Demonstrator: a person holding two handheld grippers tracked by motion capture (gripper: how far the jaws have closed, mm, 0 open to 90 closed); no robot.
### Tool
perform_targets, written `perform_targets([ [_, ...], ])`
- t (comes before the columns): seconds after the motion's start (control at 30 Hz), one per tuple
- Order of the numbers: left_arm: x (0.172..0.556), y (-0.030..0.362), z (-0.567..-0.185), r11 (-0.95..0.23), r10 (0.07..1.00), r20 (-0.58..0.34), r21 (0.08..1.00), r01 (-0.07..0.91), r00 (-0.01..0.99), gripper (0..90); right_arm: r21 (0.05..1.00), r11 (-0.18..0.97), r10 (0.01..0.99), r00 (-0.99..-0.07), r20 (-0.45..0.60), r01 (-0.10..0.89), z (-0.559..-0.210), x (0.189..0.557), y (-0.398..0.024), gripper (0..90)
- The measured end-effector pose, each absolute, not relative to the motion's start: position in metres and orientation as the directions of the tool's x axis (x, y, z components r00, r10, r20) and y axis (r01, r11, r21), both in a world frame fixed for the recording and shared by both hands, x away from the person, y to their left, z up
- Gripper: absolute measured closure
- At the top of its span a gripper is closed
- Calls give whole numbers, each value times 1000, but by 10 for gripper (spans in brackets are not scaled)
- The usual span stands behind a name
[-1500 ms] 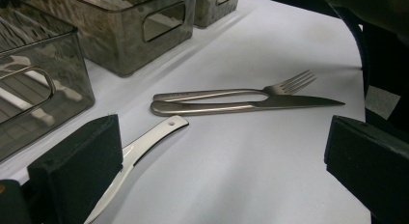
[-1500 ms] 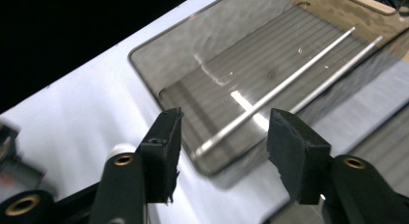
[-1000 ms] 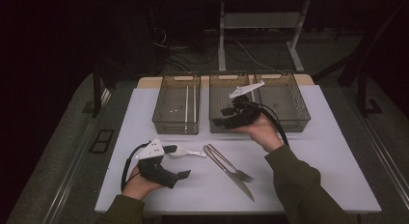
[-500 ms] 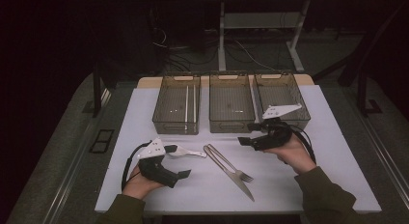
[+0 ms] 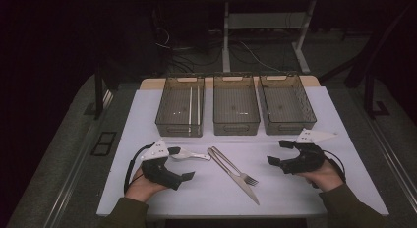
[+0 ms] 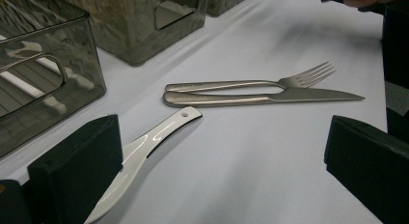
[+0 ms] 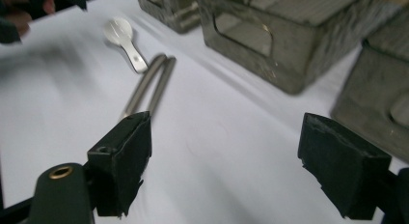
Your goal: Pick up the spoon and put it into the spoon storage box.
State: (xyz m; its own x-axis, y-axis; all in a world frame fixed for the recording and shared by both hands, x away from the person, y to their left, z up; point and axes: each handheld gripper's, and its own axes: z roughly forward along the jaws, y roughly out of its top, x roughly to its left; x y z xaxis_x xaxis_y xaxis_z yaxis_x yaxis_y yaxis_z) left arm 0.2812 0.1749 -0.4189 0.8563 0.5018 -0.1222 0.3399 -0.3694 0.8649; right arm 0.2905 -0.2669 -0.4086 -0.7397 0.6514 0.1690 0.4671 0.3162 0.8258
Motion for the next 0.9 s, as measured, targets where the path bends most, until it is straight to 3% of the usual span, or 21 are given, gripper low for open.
perform_targets([
  [0.47, 284, 174, -418, -380, 509, -112, 860, 340, 853, 30, 811, 337, 688, -713, 135, 478, -430, 264, -288, 178],
  [0.9, 307, 168, -410, -407, 499, -81, 857, 316, 863, 336, 810, 327, 698, -702, 140, 487, -433, 262, -291, 179],
])
